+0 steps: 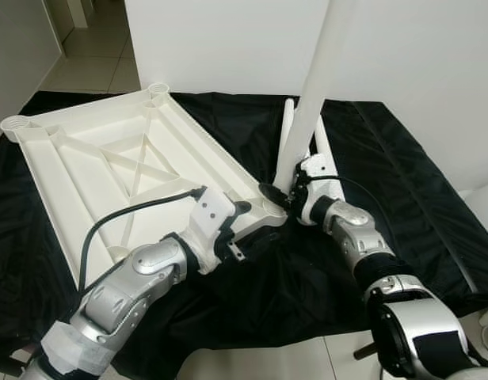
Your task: Building children table
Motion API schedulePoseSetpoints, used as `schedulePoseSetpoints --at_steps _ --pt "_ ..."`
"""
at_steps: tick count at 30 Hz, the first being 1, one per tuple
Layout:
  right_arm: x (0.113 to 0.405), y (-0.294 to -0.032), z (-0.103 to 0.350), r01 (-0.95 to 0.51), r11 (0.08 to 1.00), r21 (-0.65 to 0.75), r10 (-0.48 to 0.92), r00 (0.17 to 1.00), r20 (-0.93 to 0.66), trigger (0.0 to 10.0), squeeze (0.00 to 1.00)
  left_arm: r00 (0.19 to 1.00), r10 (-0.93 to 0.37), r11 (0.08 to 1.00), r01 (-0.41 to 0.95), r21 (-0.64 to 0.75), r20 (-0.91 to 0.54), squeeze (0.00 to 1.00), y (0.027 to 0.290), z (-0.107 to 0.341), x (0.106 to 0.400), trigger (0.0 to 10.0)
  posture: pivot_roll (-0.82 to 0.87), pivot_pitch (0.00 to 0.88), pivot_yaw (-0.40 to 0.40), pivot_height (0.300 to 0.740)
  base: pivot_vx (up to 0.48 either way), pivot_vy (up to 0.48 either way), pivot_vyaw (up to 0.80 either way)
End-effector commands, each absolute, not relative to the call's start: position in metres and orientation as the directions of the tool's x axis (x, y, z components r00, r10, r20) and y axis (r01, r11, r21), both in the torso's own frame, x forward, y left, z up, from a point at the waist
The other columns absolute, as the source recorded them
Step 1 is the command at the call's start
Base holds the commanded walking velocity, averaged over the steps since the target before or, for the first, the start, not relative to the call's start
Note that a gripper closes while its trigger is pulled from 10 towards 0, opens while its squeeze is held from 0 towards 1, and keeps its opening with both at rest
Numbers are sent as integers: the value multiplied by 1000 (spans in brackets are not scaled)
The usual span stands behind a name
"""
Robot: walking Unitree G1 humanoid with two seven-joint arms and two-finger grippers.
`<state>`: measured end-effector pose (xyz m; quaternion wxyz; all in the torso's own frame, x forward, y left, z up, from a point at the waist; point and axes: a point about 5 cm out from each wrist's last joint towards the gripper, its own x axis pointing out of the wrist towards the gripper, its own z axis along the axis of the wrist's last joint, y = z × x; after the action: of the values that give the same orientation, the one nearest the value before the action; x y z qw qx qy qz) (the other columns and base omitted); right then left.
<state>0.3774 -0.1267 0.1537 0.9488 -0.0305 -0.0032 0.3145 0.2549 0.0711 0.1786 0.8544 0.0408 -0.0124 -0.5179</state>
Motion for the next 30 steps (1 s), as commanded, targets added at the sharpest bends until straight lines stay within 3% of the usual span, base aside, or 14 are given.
schedulePoseSetpoints --at_steps 1,12,15,18,26,27,30 --pt "381 -128 157 -543 839 -22 543 839 -4 10000 0 375 -926 370 924 91 -37 0 68 179 250 10000 58 62 -76 740 0 0 0" --pt "378 -115 169 -244 970 22 243 969 44 10000 0 367 -929 363 928 88 -42 0 68 177 247 10000 58 57 -85 740 0 0 0" --pt "366 -95 159 -66 994 84 63 997 41 10000 0 366 -930 362 928 84 -42 0 67 176 246 10000 58 55 -88 740 0 0 0" --pt "362 -87 156 -14 992 129 9 999 37 10000 0 366 -930 361 929 83 -42 0 67 176 245 10000 60 56 -88 740 0 0 0" --pt "357 -76 164 -77 987 140 66 995 79 10000 0 358 -933 354 932 80 -45 0 66 175 244 10000 53 53 -85 740 0 0 0" --pt "357 -80 166 -65 988 137 53 995 89 10000 125 357 -933 353 932 81 -47 0 66 175 244 10000 53 53 -85 740 0 0 0" --pt "356 -83 168 -57 989 134 44 994 96 10000 125 357 -933 353 932 82 -47 0 67 175 245 10000 53 53 -85 740 0 0 0"
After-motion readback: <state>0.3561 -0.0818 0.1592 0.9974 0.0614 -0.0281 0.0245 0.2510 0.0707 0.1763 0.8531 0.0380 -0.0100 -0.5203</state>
